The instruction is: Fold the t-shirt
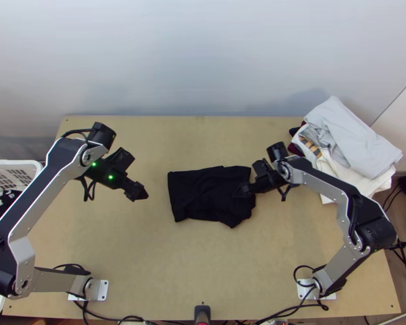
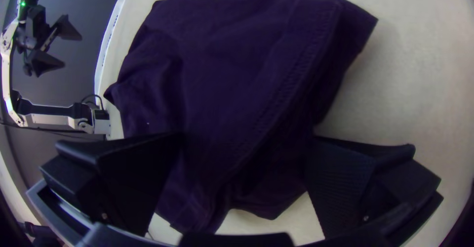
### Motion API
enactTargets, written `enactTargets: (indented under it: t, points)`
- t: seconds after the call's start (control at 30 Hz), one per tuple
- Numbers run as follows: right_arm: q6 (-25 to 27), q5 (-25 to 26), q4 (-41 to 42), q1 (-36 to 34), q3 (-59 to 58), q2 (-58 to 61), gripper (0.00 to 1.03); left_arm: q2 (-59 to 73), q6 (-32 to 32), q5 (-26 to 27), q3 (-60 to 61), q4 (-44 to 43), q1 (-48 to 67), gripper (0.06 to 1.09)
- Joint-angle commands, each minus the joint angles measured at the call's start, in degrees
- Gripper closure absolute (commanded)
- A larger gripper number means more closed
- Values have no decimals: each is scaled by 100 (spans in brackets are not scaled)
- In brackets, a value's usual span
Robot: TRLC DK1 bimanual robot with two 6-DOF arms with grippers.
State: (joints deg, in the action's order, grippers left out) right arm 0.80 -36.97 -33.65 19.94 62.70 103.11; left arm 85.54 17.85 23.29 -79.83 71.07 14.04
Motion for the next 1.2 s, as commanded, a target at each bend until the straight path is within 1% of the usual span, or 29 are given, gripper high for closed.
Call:
enactTargets:
  t: [0.0,0.07,0.13,0.17,0.2,0.23,0.3,0.4,0.43,0.47,0.53,0.63,0.7,0.73,0.83,0.97,1.17]
  points:
    - [-194,-346,-19,317,463,192,3,-187,105,-79,205,56,-165,10]
    - [-203,-460,-28,440,709,420,4,-239,105,-79,319,56,-165,10]
    - [-168,-460,-28,554,990,675,4,-301,105,-88,460,48,-147,10]
    - [-150,-451,-28,607,1131,816,6,-345,96,-96,521,39,-147,10]
    - [-159,-451,-28,633,1280,965,11,-406,79,-96,600,12,-147,10]
    - [-159,-460,-45,651,1421,1106,20,-468,44,-96,671,-5,-147,10]
    - [-185,-460,-45,677,1623,1317,50,-608,17,-96,847,-23,-165,10]
    - [-212,-460,-45,757,1764,1598,82,-828,17,-96,1110,-49,-271,10]
    - [-176,-451,-45,792,1764,1633,97,-898,17,-96,1198,-58,-314,10]
    - [-150,-460,-45,809,1746,1642,100,-960,17,-96,1268,-58,-358,10]
    - [-62,-460,-124,844,1737,1563,100,-1057,17,-96,1365,-67,-420,10]
    - [140,-460,-476,924,1825,1150,100,-1162,26,-96,1427,-67,-543,10]
    - [720,-372,-1074,1134,2054,605,100,-1197,26,-96,1453,-67,-596,10]
    - [817,-223,-1267,1231,2150,324,100,-1232,26,-96,1471,-67,-622,10]
    - [615,-126,-1399,1205,2432,-274,100,-1276,52,-96,1567,-76,-675,10]
    - [606,-126,-1838,950,2959,-643,100,-1312,79,-105,1629,-84,-684,10]
    - [579,-126,-2374,405,3847,-740,100,-1355,149,-105,1708,-119,-807,10]
